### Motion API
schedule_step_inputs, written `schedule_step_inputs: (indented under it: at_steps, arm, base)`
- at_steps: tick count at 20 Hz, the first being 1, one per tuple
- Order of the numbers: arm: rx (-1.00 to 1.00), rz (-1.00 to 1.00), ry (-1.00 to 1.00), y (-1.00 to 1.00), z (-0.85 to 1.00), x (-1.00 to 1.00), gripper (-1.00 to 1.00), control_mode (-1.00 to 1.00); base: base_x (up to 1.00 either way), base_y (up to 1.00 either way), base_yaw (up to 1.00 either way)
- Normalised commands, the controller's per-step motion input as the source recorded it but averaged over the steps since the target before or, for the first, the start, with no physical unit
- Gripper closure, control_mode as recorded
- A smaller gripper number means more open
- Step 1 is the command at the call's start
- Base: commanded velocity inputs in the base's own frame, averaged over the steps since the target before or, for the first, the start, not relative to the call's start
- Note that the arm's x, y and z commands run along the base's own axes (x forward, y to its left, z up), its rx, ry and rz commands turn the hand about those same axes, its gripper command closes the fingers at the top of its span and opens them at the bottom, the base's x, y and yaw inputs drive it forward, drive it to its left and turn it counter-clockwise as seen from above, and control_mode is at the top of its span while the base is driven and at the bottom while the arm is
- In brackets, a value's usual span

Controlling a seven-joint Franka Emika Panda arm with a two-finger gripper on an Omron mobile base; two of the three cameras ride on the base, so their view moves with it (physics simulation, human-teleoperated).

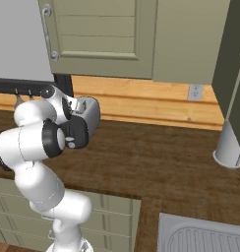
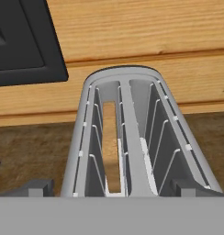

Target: Start the toaster. Once the lever pops up, take the bread to the plate on the dining counter.

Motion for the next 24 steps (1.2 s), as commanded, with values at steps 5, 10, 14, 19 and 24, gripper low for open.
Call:
schedule_step_inputs:
  at_steps: [5, 10, 14, 19, 24]
  arm:
    - [0.00, 0.00, 0.00, 0.00, 0.00, 0.00, -1.00, -1.00]
    - [0.00, 0.00, 0.00, 0.00, 0.00, 0.00, -1.00, -1.00]
    - [0.00, 0.00, 0.00, 0.00, 0.00, 0.00, -1.00, -1.00]
    - [0.00, 0.00, 0.00, 0.00, 0.00, 0.00, -1.00, -1.00]
    - [0.00, 0.00, 0.00, 0.00, 0.00, 0.00, -1.00, -1.00]
  base:
    - [0.00, 0.00, 0.00]
    - [0.00, 0.00, 0.00]
    - [0.00, 0.00, 0.00]
    - [0.00, 0.00, 0.00]
    - [0.00, 0.00, 0.00]
